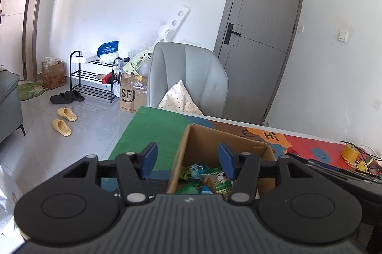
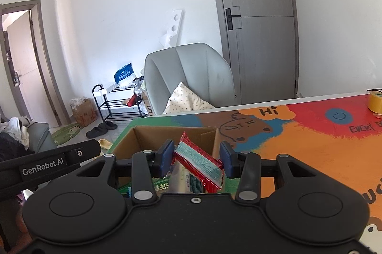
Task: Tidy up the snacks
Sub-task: 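Carry both packs over the cardboard box and open both grippers to drop them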
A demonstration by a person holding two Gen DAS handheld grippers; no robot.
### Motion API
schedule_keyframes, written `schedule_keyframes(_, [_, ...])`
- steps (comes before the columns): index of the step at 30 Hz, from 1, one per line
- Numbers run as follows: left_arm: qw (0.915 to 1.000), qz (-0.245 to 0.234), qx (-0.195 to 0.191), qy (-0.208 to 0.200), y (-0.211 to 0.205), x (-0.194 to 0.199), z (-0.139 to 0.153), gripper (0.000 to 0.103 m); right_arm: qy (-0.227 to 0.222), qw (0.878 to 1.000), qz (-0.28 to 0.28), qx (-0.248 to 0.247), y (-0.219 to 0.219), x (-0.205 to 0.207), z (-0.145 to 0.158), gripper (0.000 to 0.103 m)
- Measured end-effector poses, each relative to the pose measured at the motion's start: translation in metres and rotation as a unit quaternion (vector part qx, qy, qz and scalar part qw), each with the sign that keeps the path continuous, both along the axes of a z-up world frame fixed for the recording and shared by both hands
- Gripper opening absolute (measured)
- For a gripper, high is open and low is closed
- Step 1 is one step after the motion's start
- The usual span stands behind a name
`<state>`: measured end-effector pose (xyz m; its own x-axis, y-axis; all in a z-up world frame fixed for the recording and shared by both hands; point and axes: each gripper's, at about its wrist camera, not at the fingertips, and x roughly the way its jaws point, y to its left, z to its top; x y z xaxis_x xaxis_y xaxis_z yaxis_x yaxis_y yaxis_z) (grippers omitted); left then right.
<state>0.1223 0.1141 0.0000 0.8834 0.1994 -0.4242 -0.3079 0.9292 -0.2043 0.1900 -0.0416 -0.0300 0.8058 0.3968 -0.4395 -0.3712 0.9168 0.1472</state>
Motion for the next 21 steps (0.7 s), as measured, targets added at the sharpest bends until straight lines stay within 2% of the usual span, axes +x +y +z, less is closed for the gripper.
schedule_keyframes(5, [0.9999,0.011,0.001,-0.003,0.012,-0.01,0.005,0.072,-0.003,1.0,0.016,-0.002,0.012,-0.004,0.005,0.043])
schedule_keyframes(14, [0.9992,0.04,-0.003,-0.006,0.043,-0.025,0.008,0.074,0.005,0.999,0.051,-0.006,0.045,-0.007,0.007,0.044])
schedule_keyframes(17, [0.9989,0.045,-0.008,-0.007,0.049,-0.028,0.008,0.074,0.016,0.998,0.067,0.012,0.052,-0.006,0.008,0.051])
schedule_keyframes(18, [0.9989,0.046,-0.009,-0.007,0.05,-0.028,0.008,0.074,0.019,0.997,0.077,0.022,0.052,-0.005,0.008,0.06])
schedule_keyframes(21, [0.9989,0.046,-0.009,-0.007,0.051,-0.029,0.008,0.074,0.018,0.996,0.086,0.031,0.051,-0.006,0.011,0.062])
